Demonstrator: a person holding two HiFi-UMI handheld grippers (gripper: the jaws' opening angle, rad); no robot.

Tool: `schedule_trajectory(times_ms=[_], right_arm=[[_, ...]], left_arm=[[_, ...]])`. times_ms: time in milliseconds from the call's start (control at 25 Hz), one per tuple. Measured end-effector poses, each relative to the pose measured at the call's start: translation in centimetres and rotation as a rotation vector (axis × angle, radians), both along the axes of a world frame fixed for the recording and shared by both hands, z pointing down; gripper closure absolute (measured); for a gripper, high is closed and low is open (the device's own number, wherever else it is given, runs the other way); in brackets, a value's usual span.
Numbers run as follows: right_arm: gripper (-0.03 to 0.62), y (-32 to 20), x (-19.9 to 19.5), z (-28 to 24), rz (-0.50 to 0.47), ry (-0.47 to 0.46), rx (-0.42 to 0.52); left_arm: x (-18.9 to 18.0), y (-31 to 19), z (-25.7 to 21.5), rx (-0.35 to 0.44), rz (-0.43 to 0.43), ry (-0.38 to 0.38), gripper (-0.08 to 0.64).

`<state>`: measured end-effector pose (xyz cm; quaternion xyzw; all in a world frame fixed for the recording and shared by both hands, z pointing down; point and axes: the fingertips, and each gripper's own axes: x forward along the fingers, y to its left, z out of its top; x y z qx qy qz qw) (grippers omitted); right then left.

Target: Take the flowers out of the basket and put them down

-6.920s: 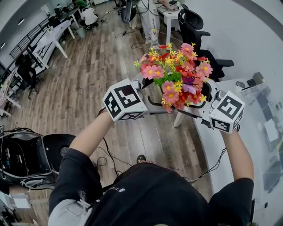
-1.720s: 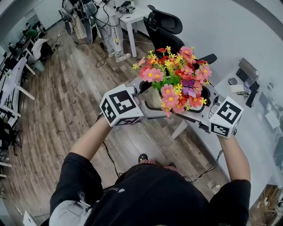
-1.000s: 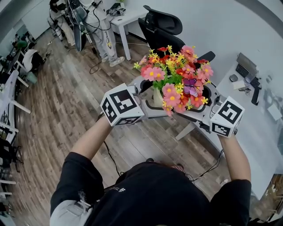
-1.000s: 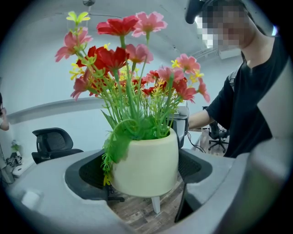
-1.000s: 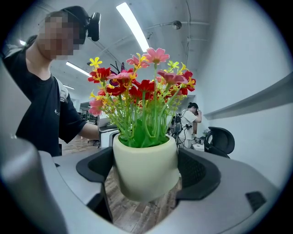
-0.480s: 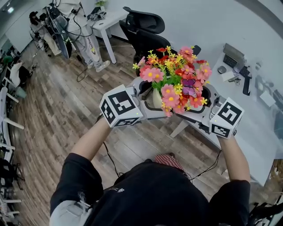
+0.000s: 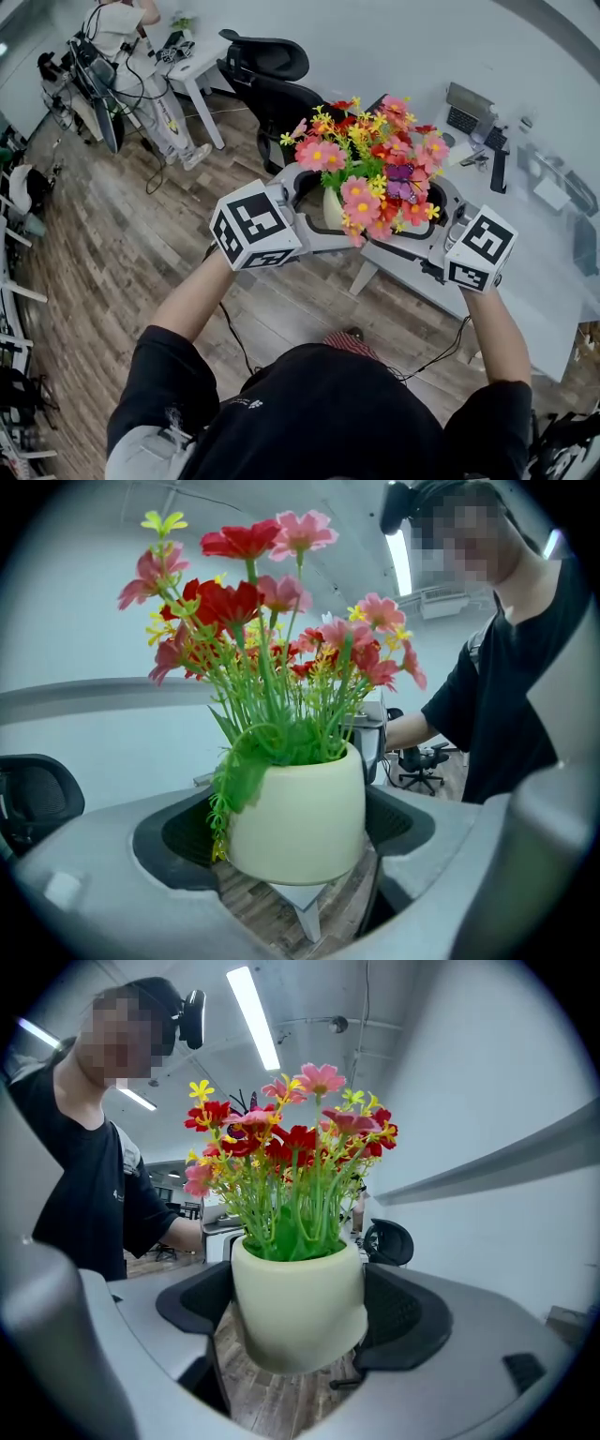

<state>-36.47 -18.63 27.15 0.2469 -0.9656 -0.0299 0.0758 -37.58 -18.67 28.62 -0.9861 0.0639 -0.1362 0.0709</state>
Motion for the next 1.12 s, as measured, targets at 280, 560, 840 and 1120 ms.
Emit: schedule_trajectory(times_ms=[280, 560, 840, 1120], right_arm=[[0.149, 0.3, 5.2, -0.1, 0.043, -0.025, 0.010], [0.149, 1.1, 7.2, 0.0, 0.088, -0.026, 0.021], [0.149, 1.1, 8.2, 1.2, 0.121, -0.024, 0.004], [0.149, 1.0, 8.4, 0.9, 0.154, -0.007, 0.037]], left_arm=[[5.2, 0.2, -0.1, 0.002, 0.044, -0.006, 0.098], [7.2, 0.9, 0.0, 0.008, 0.085, 0.004, 0.098], [8.2, 0.9, 1.3, -0.003, 0.118, -0.006, 0.098], [8.5, 0.8, 0.9, 0.058, 0.152, -0.011, 0.097]])
